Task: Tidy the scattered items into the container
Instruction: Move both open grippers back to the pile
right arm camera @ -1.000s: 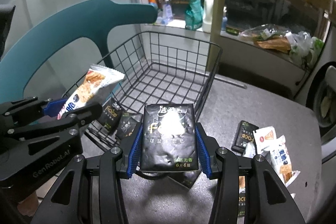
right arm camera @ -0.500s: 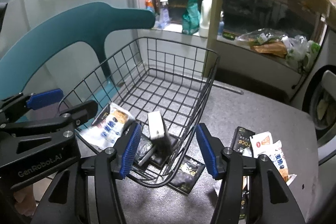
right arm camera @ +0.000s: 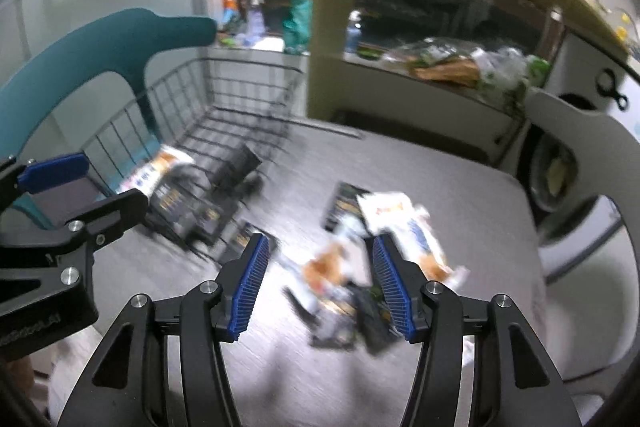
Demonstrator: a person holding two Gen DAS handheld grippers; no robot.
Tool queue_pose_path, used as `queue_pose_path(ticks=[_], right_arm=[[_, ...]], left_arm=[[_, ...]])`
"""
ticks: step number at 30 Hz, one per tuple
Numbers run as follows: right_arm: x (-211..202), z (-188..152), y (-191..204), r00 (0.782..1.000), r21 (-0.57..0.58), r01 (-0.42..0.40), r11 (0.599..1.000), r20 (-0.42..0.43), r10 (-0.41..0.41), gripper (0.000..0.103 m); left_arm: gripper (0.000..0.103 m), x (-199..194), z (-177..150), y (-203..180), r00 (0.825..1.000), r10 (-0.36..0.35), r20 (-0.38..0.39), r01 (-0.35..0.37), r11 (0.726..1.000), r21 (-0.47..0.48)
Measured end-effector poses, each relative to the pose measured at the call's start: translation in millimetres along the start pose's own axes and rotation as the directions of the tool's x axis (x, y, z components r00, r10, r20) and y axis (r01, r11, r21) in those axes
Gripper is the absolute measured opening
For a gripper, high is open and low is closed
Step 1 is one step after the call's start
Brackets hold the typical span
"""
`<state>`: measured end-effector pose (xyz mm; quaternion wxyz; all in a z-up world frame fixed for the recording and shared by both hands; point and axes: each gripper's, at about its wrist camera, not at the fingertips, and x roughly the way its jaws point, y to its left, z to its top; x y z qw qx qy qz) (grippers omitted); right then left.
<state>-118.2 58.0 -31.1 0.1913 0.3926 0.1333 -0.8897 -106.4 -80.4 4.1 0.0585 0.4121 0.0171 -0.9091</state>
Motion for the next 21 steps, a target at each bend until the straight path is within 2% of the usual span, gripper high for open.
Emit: queue_pose_path(ticks=[6, 12, 17, 21], right_arm=[[-8, -38, -50, 0.998, 0.05, 0.049, 0.998, -0.034, -0.048, 0.055], [3, -71, -87, 0.994, 0.1, 0.07, 0.993, -0.085, -0.061, 0.055], [23, -88, -100, 0.991, 0.123, 0.072, 0.99, -0.12, -0.058, 0.055], [43, -95, -102, 0.989, 0.124, 0.04, 0.991, -0.145, -0.022, 0.055]], left_arm=[[0.074, 7, -21, -55, 0.998, -0.047, -0.046, 0.05, 0.996, 0.078], [0.074, 22, -32, -87, 0.994, -0.064, -0.087, 0.073, 0.992, 0.106], [0.074, 44, -44, -101, 0.988, -0.069, -0.137, 0.086, 0.988, 0.125], [0.074, 68, -55, -109, 0.98, -0.07, -0.188, 0.096, 0.987, 0.133]])
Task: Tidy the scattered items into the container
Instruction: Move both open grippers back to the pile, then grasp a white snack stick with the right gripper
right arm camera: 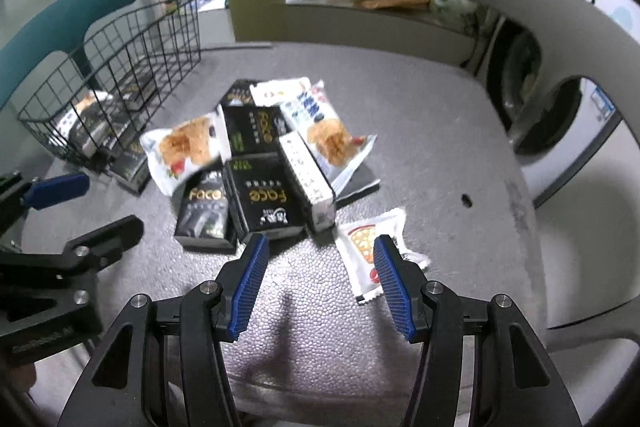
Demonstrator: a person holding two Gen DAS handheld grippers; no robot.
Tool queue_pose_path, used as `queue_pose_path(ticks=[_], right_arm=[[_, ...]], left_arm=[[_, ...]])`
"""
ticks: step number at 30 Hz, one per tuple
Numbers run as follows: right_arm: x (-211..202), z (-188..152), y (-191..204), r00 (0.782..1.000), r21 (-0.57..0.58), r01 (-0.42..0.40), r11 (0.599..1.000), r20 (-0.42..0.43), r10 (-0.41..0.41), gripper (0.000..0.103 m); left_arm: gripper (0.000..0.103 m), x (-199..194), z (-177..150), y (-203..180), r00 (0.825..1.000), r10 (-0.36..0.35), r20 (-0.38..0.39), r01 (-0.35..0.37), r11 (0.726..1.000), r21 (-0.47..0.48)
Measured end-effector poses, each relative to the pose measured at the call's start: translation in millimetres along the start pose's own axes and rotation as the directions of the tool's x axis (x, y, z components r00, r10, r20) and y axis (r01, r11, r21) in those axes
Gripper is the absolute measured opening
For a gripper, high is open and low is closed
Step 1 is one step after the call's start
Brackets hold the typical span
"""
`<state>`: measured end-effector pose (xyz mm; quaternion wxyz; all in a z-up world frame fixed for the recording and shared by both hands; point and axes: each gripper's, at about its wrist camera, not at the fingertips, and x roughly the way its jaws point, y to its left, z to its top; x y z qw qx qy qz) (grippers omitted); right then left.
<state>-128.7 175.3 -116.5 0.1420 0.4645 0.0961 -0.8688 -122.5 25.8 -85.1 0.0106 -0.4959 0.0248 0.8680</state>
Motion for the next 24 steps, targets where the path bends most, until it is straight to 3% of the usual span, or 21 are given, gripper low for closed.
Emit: queue_pose_path(ticks=[7, 13, 20, 21, 24], right_arm=[[24, 4, 3, 0.998, -0.008, -0.065, 0.998, -0.023, 0.065, 0.055], [40, 29, -1, 1.0, -0.006, -0.028, 1.0, -0.005, 0.028, 0.055], [65, 43, -1, 0.998, -0.028, -0.04, 0.999, -0.049, 0.038, 0.055], [66, 44, 0, 0.998, -0.031, -0.037, 0.999, -0.048, 0.036, 0.052], [70, 47, 1, 0.998, -0.039, -0.049, 0.998, -0.048, 0.047, 0.032]], left_arm=[[0.074, 24, 1, 2, 0.999, -0.003, -0.042, 0.002, 1.0, -0.024], [0.074, 34, 4, 7, 0.998, -0.017, -0.063, 0.014, 0.999, -0.045], [0.074, 43, 9, 6, 0.996, -0.035, -0.077, 0.032, 0.998, -0.05], [0.074, 44, 10, 5, 0.996, -0.042, -0.079, 0.038, 0.998, -0.05], [0.074, 47, 14, 3, 0.996, -0.049, -0.081, 0.044, 0.998, -0.053]])
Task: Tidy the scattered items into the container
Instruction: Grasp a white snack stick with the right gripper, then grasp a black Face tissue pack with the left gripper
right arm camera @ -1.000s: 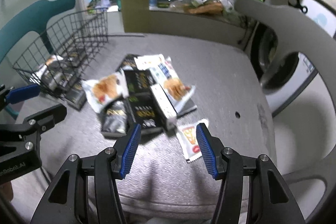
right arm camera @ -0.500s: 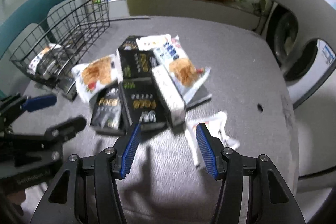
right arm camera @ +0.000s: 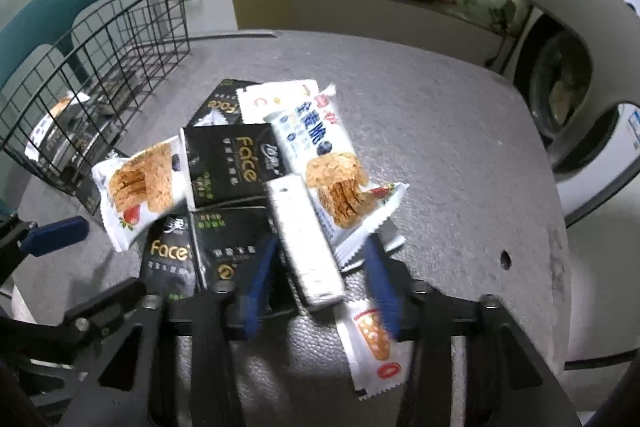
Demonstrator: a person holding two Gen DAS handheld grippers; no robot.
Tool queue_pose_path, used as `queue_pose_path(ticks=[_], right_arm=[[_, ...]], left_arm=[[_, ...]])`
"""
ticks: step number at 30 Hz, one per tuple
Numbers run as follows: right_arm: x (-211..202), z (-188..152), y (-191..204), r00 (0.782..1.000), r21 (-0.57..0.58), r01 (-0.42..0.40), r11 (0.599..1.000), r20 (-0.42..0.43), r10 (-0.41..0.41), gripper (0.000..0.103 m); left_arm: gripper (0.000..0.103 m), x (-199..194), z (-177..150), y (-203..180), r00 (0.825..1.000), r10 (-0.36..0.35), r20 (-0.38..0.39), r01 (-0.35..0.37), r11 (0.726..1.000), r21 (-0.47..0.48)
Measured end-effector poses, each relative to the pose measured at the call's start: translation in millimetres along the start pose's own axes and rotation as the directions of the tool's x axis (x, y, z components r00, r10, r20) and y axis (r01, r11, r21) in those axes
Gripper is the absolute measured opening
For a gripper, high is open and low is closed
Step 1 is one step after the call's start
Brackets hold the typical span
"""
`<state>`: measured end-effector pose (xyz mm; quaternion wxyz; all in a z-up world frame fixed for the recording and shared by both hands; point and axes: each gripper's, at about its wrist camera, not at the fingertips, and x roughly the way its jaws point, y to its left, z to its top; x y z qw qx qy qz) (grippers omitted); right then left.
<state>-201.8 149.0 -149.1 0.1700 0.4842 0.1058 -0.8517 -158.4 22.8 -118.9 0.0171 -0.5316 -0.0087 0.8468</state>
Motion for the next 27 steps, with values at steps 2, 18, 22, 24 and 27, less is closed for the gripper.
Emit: queue_pose_path(ticks=[2, 18, 22, 24, 27], right_arm=[[3, 0, 1, 0.999, 0.008, -0.044, 0.999, -0.015, 0.045, 0.023], [-28, -49, -23, 0.999, 0.056, -0.017, 0.998, -0.026, 0.019, 0.021], [-31, -50, -25, 0.999, 0.067, -0.032, 0.997, -0.02, 0.034, 0.021], [-32, -50, -23, 0.999, 0.064, -0.033, 0.997, -0.017, 0.035, 0.021], [-33, -50, -22, 0.999, 0.069, -0.041, 0.997, -0.016, 0.042, 0.021]], left_arm=[[0.074, 2, 1, -2, 1.0, -0.008, -0.002, 0.008, 1.0, -0.004], [0.074, 21, 12, -34, 1.0, -0.01, -0.022, 0.01, 1.0, 0.021], [0.071, 27, 13, -39, 1.0, -0.008, -0.027, 0.009, 1.0, 0.027], [0.058, 31, 12, -40, 0.999, -0.023, -0.049, 0.025, 0.999, 0.03], [0.055, 33, 10, -39, 0.998, -0.022, -0.057, 0.024, 0.999, 0.029]])
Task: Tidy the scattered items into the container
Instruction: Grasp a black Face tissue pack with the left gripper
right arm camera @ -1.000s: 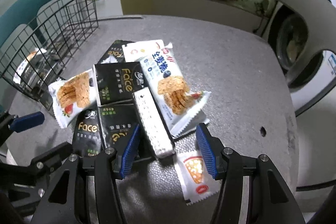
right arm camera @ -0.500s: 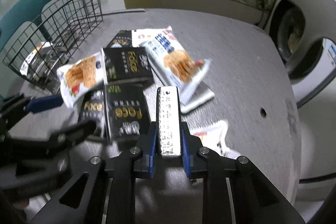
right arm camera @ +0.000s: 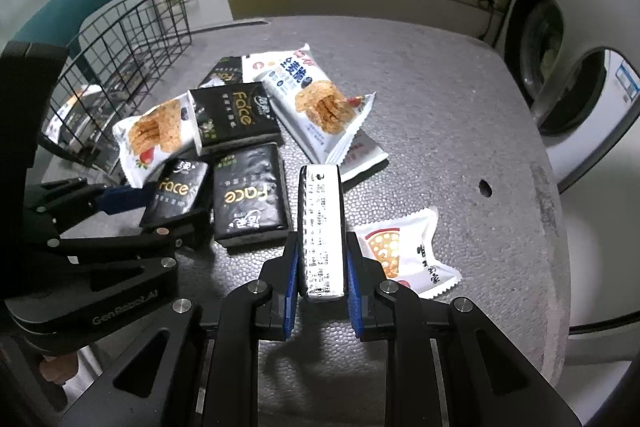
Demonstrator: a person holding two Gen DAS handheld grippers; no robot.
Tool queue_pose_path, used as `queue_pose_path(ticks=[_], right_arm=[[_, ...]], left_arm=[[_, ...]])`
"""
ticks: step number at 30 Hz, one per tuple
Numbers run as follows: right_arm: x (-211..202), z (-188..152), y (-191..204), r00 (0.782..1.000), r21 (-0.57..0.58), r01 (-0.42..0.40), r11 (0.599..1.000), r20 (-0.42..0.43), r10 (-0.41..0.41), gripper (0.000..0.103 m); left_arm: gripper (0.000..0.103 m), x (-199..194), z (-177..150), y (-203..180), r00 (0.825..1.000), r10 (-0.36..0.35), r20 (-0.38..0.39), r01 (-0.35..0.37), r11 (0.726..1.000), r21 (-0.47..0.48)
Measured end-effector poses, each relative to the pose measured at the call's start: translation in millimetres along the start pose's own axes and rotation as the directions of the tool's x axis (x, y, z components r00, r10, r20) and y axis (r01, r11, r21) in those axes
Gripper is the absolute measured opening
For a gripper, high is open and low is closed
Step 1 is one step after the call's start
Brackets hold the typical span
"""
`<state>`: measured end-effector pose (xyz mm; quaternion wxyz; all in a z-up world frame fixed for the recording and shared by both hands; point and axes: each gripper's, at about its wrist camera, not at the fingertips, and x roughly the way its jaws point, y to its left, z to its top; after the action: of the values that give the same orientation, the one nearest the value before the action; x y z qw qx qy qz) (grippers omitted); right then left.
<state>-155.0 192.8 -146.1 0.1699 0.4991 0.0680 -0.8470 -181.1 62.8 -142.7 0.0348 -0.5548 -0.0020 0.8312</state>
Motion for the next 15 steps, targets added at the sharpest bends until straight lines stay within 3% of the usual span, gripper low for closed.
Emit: queue_pose_path(ticks=[8, 15], right_arm=[[-12, 3, 6, 1.0, 0.0, 0.007, 1.0, 0.021, -0.007, 0.021], [-43, 9, 18, 0.997, 0.0, 0.002, 1.0, 0.071, -0.002, 0.021]], left_arm=[[0.052, -17, -9, 6, 1.0, -0.014, 0.01, 0.014, 1.0, 0.007], [0.052, -57, -9, 7, 0.996, -0.022, 0.088, 0.02, 0.999, 0.026]])
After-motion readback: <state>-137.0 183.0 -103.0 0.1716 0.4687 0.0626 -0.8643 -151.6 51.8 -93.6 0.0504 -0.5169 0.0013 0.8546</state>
